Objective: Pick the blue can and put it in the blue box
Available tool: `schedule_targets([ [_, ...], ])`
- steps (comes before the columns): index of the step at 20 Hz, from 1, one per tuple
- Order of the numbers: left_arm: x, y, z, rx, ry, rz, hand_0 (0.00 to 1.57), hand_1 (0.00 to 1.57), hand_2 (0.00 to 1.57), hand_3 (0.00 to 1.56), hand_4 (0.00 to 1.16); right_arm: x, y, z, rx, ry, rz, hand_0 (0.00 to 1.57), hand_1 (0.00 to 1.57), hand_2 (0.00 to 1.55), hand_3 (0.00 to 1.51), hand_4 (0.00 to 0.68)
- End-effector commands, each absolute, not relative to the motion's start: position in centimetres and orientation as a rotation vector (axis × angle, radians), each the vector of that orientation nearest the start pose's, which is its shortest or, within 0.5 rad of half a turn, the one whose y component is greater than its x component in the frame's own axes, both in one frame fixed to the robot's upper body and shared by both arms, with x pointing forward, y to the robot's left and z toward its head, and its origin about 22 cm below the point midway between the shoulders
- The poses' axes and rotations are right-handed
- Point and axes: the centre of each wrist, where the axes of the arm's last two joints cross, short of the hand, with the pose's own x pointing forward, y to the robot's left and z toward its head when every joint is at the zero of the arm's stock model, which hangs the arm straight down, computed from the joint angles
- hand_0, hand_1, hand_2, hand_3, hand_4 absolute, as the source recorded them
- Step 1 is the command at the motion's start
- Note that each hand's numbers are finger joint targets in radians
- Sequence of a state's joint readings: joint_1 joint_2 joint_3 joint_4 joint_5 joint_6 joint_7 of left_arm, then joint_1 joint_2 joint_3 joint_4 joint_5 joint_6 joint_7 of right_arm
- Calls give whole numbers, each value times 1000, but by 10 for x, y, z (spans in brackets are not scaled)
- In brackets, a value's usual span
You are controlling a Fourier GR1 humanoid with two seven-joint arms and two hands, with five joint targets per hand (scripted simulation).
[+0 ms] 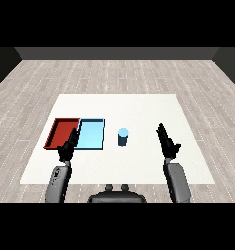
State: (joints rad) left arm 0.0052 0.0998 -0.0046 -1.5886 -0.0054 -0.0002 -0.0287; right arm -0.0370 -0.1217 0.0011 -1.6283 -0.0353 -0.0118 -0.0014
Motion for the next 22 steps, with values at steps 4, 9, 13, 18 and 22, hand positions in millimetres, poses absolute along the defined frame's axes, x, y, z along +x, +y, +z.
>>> schedule_targets([
  [4, 238, 249, 6, 84, -1577, -80, 0, 0, 0, 0, 0, 226, -267, 13, -69, -1592, 109, 0, 0, 0, 0, 0],
  [9, 233, 249, 30, -6, -1918, -47, 0, 0, 0, 0, 0, 221, -256, 12, 210, -1796, 15, 0, 0, 0, 0, 0],
  [13, 233, 228, 12, -27, -1919, -58, 0, 0, 0, 0, 0, 203, -278, 9, 244, -1809, 7, 0, 0, 0, 0, 0],
  [18, 233, 246, 7, -15, -1927, -49, 0, 0, 0, 0, 0, 218, -268, 10, 258, -1808, 2, 0, 0, 0, 0, 0],
  [22, 230, 261, 18, -33, -1952, -50, 0, 0, 0, 0, 0, 215, -269, 9, 243, -1770, -13, 0, 0, 0, 0, 0],
])
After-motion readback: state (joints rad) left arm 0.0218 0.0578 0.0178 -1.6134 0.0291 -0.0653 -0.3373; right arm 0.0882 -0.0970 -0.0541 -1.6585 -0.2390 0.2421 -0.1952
